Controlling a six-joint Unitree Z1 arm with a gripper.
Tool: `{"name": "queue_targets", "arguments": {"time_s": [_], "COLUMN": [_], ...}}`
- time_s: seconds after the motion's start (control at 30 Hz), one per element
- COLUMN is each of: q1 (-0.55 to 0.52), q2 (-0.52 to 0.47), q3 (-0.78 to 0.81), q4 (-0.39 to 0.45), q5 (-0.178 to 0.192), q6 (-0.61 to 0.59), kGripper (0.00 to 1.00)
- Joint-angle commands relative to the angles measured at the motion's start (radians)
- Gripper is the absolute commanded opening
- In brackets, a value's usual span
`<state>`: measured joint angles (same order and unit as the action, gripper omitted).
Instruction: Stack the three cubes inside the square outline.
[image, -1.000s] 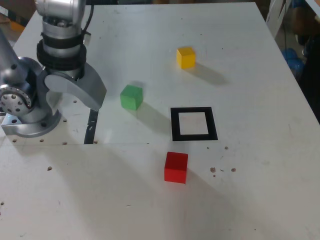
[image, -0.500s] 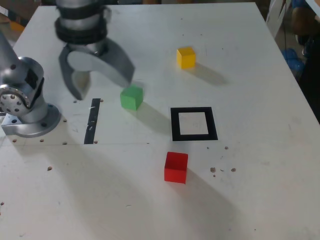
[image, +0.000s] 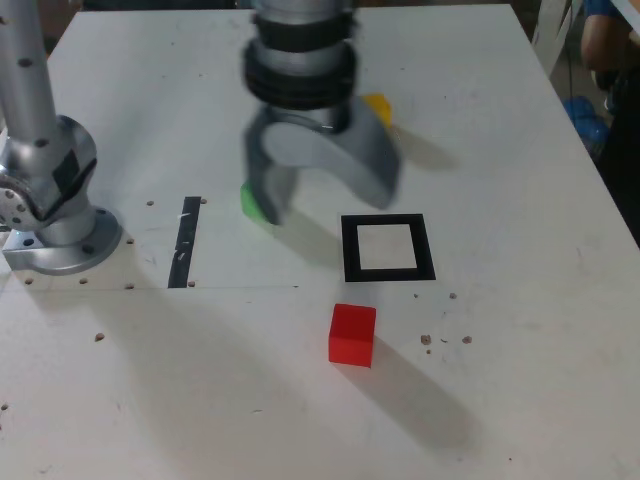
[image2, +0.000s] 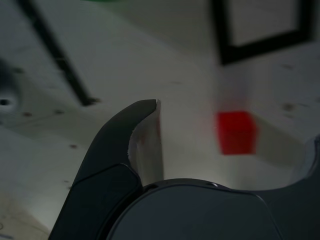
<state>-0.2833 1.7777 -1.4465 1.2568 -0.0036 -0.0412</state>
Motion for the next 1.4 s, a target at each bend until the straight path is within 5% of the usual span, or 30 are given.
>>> {"name": "queue_targets", "arguments": {"time_s": [0.0,0.6,1.03,1.37], "q1": [-0.011,-0.144,-0.166,-0.182], "q2": [0.028,0.19,0.309,0.356], "q3": [-0.009,-0.101,-0.107,-0.154], "q4": [-0.013,0.055,0.039,0.027], "q5": [-0.004,-0.058,-0.038,-0.028], "q6": [-0.008,-0.177,-0.321,-0.321], "kGripper": [0.99,0.95,0.86,0.55]}}
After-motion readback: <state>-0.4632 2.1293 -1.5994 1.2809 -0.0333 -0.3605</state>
